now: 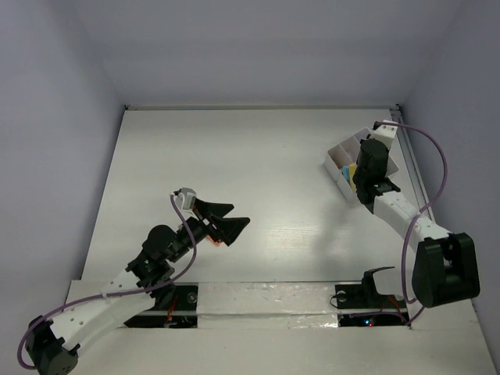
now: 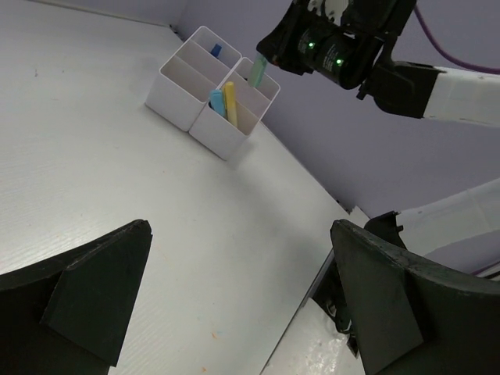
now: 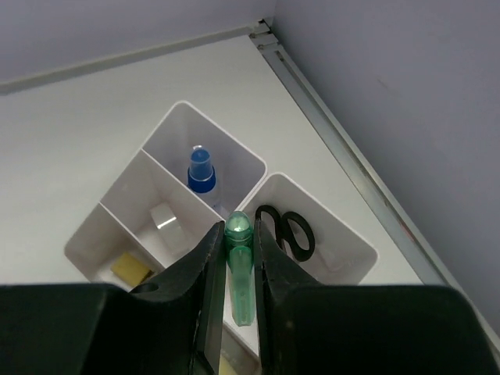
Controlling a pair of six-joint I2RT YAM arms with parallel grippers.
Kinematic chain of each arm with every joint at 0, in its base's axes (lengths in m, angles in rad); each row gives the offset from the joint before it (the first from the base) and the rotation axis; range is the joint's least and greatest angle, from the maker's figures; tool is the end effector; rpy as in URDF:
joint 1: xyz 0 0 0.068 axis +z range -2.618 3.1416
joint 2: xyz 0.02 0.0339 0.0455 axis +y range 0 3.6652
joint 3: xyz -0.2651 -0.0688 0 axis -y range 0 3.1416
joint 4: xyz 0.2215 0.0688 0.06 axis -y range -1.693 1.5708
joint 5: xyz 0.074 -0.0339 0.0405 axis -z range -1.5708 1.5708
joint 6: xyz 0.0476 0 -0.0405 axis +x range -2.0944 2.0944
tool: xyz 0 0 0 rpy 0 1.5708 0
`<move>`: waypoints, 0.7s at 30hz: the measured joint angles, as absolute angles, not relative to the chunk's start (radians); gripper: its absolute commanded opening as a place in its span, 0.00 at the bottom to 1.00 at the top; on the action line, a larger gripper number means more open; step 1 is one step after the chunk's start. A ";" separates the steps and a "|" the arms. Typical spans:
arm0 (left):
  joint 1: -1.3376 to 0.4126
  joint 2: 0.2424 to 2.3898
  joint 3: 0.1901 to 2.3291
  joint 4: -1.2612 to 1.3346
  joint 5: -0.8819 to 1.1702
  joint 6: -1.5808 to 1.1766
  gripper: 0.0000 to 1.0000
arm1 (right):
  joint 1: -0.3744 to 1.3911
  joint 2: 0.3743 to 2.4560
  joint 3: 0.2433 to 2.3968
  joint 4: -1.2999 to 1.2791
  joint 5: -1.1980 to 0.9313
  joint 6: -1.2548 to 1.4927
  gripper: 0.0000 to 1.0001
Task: Sort the stationery into containers
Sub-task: Place the pen in the storage box.
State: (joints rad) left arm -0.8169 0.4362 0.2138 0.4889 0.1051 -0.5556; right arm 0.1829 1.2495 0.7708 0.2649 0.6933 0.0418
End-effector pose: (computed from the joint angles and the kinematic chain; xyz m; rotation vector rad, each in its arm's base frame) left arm 0.0826 -0.0953 0.2671 0.2797 1.3839 -1.2262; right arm 0.2697 0.0189 0.2928 0.3710 1.7166 -0.4529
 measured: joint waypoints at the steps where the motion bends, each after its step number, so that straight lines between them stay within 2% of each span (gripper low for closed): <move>1: -0.817 0.435 0.212 0.490 0.105 -0.556 0.99 | 0.179 1.270 0.763 0.282 0.688 0.029 0.00; 8: -0.821 0.434 0.204 0.490 0.105 -0.556 0.99 | 0.163 1.354 0.704 0.365 0.672 0.000 0.00; 9: -0.823 0.434 0.204 0.490 0.105 -0.556 0.99 | 0.163 1.354 0.691 0.376 0.673 0.002 0.03; 12: -0.824 0.434 0.204 0.490 0.105 -0.556 0.99 | 0.163 1.354 0.655 0.405 0.673 0.016 0.20; 13: -0.824 0.434 0.204 0.490 0.105 -0.556 0.99 | 0.163 1.354 0.649 0.405 0.674 0.019 0.35; 15: -0.824 0.435 0.204 0.491 0.105 -0.556 0.99 | 0.163 1.354 0.643 0.413 0.673 0.027 0.49; 16: -0.824 0.435 0.204 0.491 0.105 -0.556 0.99 | 0.163 1.352 0.642 0.413 0.673 0.032 0.60; 18: -0.824 0.435 0.204 0.490 0.104 -0.557 0.99 | 0.163 1.343 0.642 0.412 0.673 0.043 0.68; 21: -0.824 0.435 0.204 0.488 0.102 -0.557 0.99 | 0.163 1.310 0.642 0.400 0.667 0.055 0.73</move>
State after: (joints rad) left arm -0.8238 0.4351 0.2043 0.4885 0.1017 -0.5571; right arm 0.1627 1.3098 0.6422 0.4000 0.6670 0.0547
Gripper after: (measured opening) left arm 0.989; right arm 0.706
